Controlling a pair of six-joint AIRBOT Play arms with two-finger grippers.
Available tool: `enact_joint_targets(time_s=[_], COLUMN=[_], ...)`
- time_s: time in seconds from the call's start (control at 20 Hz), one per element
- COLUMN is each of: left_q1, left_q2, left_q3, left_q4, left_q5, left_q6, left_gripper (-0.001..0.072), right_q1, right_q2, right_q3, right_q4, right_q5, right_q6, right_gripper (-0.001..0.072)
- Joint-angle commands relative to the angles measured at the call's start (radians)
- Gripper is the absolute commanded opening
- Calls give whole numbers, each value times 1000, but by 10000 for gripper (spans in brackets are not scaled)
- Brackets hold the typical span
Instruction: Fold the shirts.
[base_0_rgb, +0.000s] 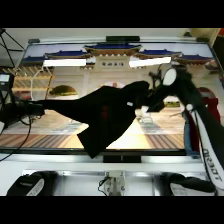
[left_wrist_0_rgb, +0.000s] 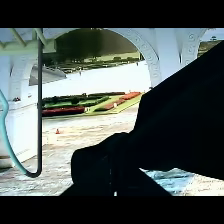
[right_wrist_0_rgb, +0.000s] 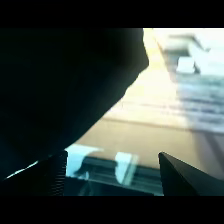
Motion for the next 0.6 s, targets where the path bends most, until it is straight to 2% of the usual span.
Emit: enact_joint_targets(time_s=[0.0, 0.05, 0.1, 0.2, 0.25, 0.55], left_q1=[0, 0, 0, -2, -2, -2], left_q2=[-4, -4, -3, -3, -3, -4], left_q3=[-2, -2, -2, -2, -2, -2], left_q4=[13, 12, 7, 5, 5, 5], left_q5=[-45, -57, -63, -75, -84, -84], left_q6=[6, 6, 6, 6, 7, 6], left_gripper=[31, 31, 30, 30, 30, 31], right_q1=[140, 175, 217, 272, 289, 357], right_q2=[63, 63, 63, 63, 63, 19], right_q3=[-299, -351, -388, -426, -430, -430], right_q4=[160, 218, 214, 194, 206, 257], right_q5=[-139, -213, -276, -395, -449, -642], right_q6=[119, 119, 138, 248, 259, 346], right_gripper=[665, 665, 665, 665, 665, 662])
